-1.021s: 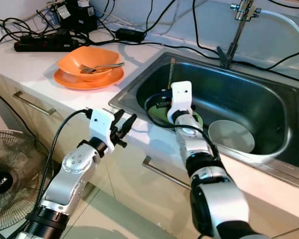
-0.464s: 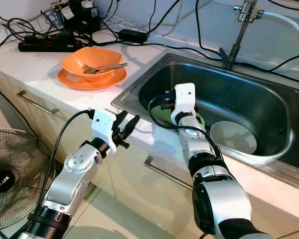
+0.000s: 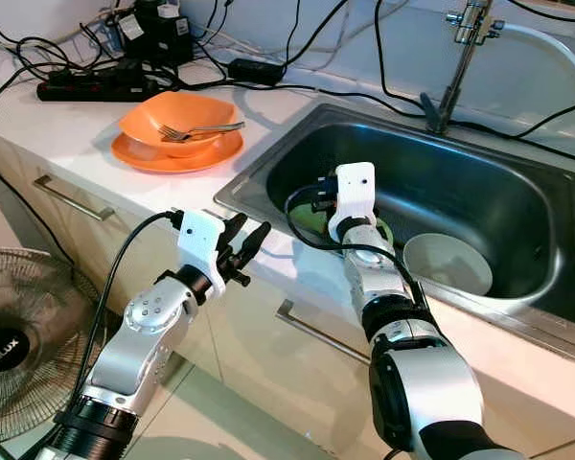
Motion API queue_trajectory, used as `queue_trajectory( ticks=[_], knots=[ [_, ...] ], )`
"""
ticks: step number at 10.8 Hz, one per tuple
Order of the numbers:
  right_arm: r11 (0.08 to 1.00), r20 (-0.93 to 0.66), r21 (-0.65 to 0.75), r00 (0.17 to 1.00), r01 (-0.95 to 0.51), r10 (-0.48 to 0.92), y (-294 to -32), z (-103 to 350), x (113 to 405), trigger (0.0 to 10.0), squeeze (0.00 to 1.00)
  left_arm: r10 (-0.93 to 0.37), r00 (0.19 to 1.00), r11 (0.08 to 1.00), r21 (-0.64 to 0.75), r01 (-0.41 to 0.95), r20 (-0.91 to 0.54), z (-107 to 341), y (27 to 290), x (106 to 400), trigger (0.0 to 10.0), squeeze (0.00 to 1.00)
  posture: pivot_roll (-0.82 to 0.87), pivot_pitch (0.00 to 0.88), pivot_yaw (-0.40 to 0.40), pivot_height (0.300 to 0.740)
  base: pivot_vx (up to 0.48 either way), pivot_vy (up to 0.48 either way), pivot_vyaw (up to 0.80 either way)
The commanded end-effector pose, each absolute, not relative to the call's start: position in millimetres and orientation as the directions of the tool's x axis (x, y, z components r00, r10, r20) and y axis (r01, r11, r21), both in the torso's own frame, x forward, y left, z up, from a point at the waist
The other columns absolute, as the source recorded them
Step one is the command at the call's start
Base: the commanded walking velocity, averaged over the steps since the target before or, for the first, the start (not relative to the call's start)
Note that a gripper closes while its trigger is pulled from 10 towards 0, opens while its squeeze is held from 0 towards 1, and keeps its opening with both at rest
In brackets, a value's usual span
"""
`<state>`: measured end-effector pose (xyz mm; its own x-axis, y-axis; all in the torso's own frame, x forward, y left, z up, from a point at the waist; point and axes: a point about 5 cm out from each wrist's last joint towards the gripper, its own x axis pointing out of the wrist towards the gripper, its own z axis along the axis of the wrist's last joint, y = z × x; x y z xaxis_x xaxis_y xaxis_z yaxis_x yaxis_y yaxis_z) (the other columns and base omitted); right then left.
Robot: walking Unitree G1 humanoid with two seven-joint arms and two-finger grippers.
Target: Kitchen organization
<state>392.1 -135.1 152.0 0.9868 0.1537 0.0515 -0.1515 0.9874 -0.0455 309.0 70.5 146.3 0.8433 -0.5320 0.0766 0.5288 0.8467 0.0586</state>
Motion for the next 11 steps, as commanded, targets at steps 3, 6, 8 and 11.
queue_trajectory(
  ticks=[3,6,8,11],
  knots=[
    [0.988,0.129,-0.05,0.98,-0.143,0.148,-133.6,172.4,397.7,10.0,0.0,-0.545,0.832,0.839,0.076,0.54,0.104,155.3,66.4,309.7,10.0,0.0,0.18,0.004,-0.015,0.74,0.0,0.0,0.0],
    [0.987,0.281,-0.031,0.946,-0.157,0.159,-130.2,209.7,402.8,10.0,0.0,-0.522,0.843,0.853,0.09,0.514,0.132,159.5,67.5,313.1,10.0,0.0,0.17,0.02,-0.011,0.74,0.0,0.0,0.0],
    [0.984,0.393,-0.021,0.904,-0.176,0.17,-126.2,239.6,403.7,10.0,0.0,-0.512,0.847,0.859,0.094,0.503,0.147,162.7,67.8,315.5,10.0,0.0,0.17,0.023,-0.009,0.74,0.0,0.0,0.0],
    [0.979,0.463,-0.019,0.865,-0.205,0.19,-121.3,257.8,400.6,10.0,0.0,-0.478,0.862,0.878,0.102,0.467,0.168,166.3,72.2,319.2,10.0,0.0,0.16,0.028,-0.01,0.74,0.0,0.0,0.0]
  ],
)
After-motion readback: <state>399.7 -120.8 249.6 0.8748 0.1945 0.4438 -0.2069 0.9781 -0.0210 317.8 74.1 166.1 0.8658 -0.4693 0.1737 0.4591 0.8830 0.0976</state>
